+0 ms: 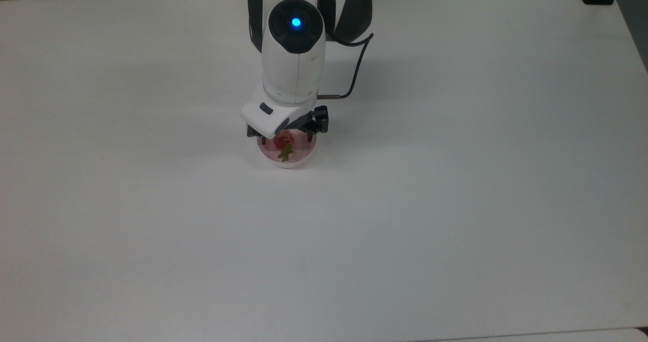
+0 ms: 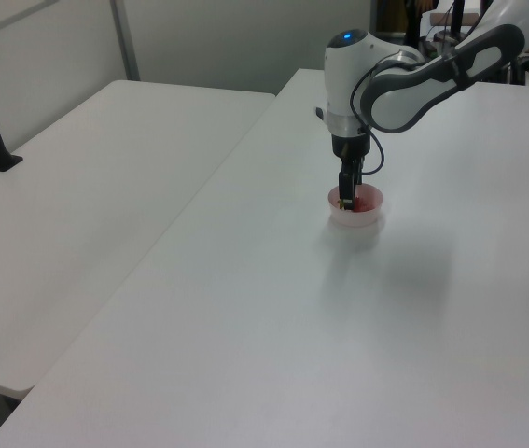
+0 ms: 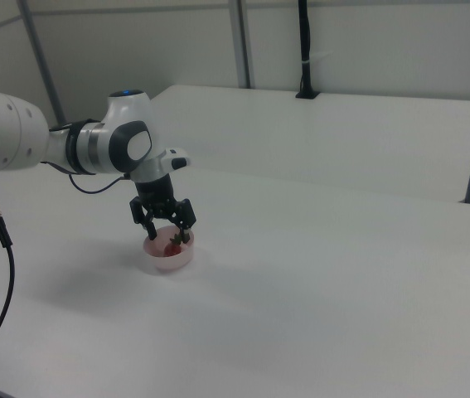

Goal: Pick up strawberry from bowl
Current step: 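Close the gripper on the red strawberry inside the bowl, then lift the strawberry out of the bowl and carry it beside the bowl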

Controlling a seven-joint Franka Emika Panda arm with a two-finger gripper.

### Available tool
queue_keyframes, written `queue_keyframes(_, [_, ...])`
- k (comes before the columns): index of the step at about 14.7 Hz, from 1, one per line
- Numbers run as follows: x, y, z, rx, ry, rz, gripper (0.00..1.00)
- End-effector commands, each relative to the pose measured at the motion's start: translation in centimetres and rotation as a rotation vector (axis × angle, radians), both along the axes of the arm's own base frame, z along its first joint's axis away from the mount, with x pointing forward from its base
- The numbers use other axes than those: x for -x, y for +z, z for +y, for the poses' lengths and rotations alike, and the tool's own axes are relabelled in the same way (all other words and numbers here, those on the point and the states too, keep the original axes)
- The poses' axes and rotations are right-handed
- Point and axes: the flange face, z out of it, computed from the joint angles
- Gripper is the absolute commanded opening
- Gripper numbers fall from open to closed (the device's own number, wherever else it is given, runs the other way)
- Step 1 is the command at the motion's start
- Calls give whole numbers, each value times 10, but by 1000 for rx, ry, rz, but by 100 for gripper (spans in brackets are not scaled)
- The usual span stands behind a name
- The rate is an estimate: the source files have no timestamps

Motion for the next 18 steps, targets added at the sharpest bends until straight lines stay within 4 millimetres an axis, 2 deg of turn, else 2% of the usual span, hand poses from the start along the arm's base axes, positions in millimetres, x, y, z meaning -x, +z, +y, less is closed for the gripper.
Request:
queue_keyframes(1, [8, -13, 5, 13, -12, 10, 88])
queue_keyframes(4, [9, -28, 5, 14, -9, 22, 83])
queue_keyframes(5, [12, -34, 4, 16, -11, 31, 78])
queue_keyframes(6, [12, -33, 4, 16, -11, 29, 70])
queue_keyframes(7, [12, -33, 3, 15, -15, 29, 56])
queue_keyframes(10, [10, -25, -2, 6, -28, 20, 38])
queue_keyframes(12, [10, -17, -3, 2, -36, 11, 38])
queue_keyframes(13, [9, -6, -7, 0, -41, -6, 38])
queue_keyframes(18, [3, 26, -22, -8, -61, -62, 38])
